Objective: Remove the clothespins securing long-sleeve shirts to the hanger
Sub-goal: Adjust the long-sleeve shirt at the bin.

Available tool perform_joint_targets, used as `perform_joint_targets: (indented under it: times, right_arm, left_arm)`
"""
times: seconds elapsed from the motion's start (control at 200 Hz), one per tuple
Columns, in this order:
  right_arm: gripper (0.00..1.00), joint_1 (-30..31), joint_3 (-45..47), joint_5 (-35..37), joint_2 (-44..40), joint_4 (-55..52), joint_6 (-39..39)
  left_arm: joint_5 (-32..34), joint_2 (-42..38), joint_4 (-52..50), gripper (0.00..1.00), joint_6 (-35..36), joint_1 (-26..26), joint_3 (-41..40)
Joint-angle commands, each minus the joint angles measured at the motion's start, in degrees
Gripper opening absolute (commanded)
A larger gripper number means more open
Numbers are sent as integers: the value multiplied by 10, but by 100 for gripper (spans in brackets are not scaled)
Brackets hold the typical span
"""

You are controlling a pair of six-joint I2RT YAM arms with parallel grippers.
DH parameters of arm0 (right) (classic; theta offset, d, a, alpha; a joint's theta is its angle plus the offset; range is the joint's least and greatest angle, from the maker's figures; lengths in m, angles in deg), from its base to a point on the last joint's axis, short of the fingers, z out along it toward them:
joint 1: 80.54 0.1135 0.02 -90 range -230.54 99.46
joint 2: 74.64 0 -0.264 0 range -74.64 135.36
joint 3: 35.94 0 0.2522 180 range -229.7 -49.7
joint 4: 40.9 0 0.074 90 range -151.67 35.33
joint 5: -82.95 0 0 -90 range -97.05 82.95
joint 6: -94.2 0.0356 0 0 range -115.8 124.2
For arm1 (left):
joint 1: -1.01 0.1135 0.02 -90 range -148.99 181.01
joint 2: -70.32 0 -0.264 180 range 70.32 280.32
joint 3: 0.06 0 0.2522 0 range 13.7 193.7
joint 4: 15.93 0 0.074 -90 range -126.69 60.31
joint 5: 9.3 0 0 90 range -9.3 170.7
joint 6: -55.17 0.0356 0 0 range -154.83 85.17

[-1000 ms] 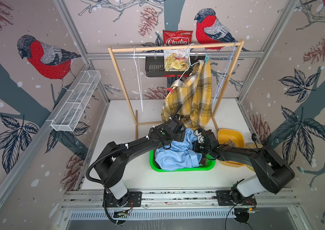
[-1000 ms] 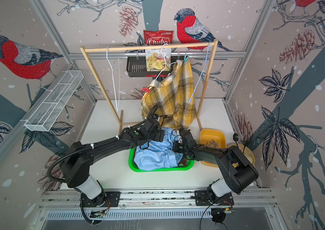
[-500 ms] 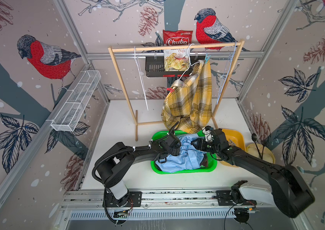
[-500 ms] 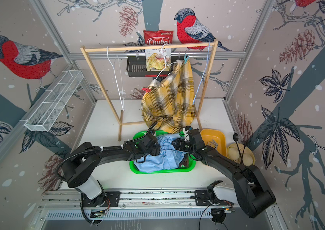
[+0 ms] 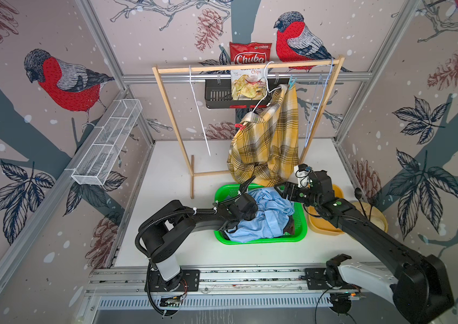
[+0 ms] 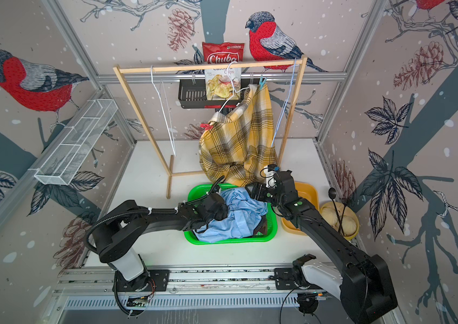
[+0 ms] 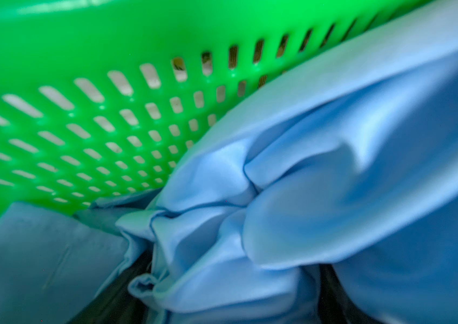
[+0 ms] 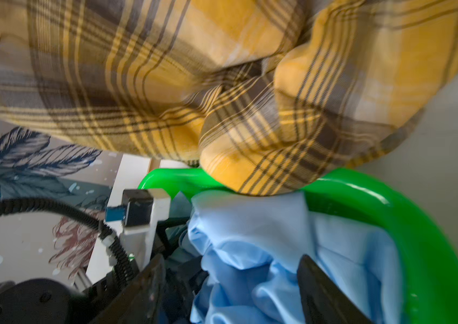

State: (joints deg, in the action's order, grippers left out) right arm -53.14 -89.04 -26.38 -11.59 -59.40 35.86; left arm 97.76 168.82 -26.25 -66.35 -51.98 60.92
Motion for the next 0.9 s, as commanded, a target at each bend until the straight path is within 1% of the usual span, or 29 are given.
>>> perform_joint_targets:
  times: [0.0, 0.07, 0.11, 0.17, 0.24, 0.35, 0.49, 0.595, 0.675, 0.75, 0.815, 0.896]
  right_arm:
    - [65, 22, -4, -18, 4, 0, 9]
    - [61, 37, -11, -28, -13, -37, 9]
    - [59, 48, -19, -26, -33, -70, 6]
    - [55, 58, -25, -25, -66, -114, 5]
    - [49, 61, -28, -48, -104, -154, 11]
    - [40, 71, -21, -85, -154, -189, 22]
    - [32, 80, 19, -97, -179, -202, 29]
    - [31, 83, 52, -104, -163, -167, 29]
    - [31, 83, 75, -101, -132, -127, 26]
    - [31, 83, 85, -108, -88, -80, 24]
    - [30, 82, 88, -98, -42, -53, 21]
    - [24, 81, 89, -87, 24, -17, 20]
  left_arm:
    - [-22, 14, -72, 88, -2, -2, 10]
    - [-23, 15, -76, 88, -2, -2, 12]
    - [-19, 16, -77, 88, -5, -2, 11]
    - [-14, 17, -79, 88, -5, -2, 11]
    - [-15, 20, -79, 89, -2, -1, 10]
    - [-14, 26, -81, 89, -1, -1, 12]
    - [-16, 22, -81, 89, -5, -1, 14]
    - [-18, 16, -87, 89, -6, -1, 17]
    - [-19, 5, -92, 90, -3, -1, 18]
    - [-23, -8, -93, 90, 0, -1, 17]
    - [-31, -17, -93, 91, 6, -1, 19]
    - [-40, -23, -98, 91, 13, -1, 26]
